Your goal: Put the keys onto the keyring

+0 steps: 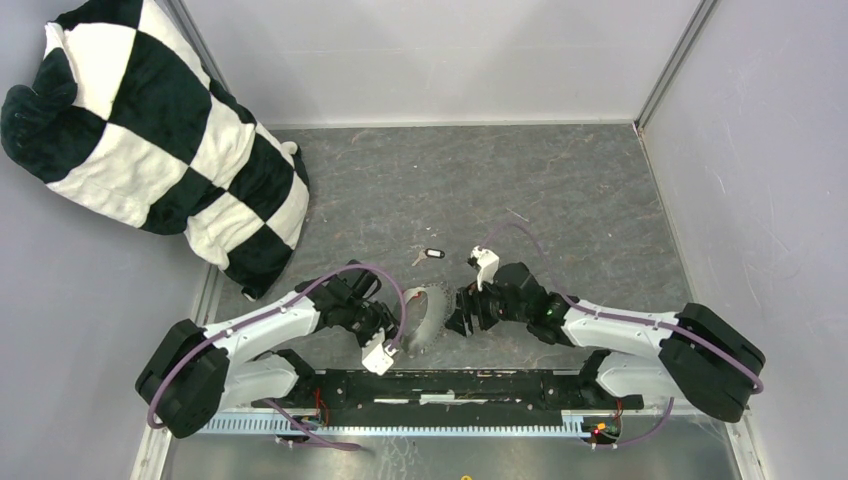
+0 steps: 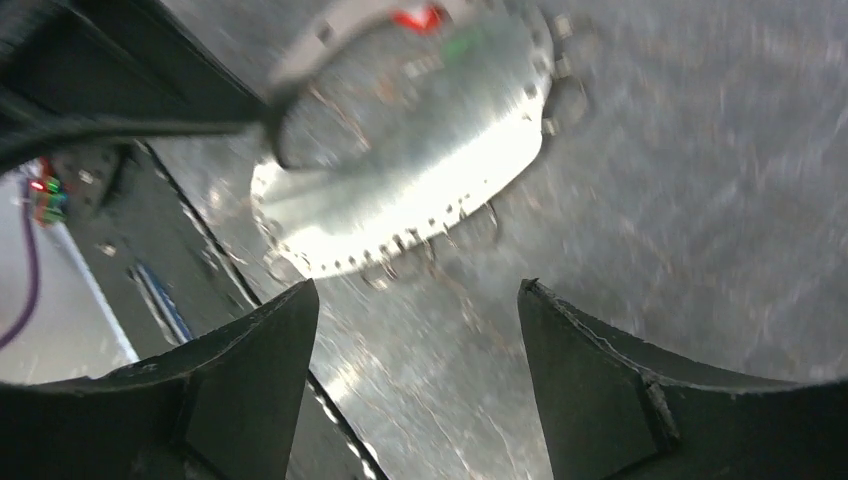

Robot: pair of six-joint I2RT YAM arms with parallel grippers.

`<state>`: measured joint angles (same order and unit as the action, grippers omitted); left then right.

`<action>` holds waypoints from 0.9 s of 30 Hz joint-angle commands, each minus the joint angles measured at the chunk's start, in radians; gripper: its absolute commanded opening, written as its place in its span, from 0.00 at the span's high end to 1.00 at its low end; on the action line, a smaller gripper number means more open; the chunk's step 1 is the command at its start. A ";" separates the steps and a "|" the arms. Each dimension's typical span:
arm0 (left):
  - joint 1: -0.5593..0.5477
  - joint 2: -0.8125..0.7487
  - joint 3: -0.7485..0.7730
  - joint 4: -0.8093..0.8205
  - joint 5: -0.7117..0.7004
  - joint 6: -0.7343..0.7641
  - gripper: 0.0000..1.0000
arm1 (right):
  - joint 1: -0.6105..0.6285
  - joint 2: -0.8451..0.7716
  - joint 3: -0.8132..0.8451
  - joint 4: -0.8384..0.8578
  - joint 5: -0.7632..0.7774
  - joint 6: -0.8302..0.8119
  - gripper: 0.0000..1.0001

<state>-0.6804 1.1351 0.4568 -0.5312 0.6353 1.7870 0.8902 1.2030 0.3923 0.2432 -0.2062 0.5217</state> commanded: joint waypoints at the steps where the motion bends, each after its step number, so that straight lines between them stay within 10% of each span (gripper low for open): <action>1: 0.002 0.004 -0.006 -0.021 -0.005 -0.009 0.58 | -0.001 0.022 -0.057 -0.084 -0.036 0.089 0.20; 14: 0.000 0.112 -0.042 0.121 -0.039 0.090 0.59 | -0.001 0.187 -0.128 0.249 -0.031 0.333 0.28; 27: -0.036 0.169 0.029 0.015 0.069 0.112 0.61 | 0.017 0.243 -0.012 0.109 0.144 0.208 0.57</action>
<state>-0.6968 1.2751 0.4892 -0.4026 0.6724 1.8599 0.9016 1.4216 0.3561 0.4652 -0.1761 0.7895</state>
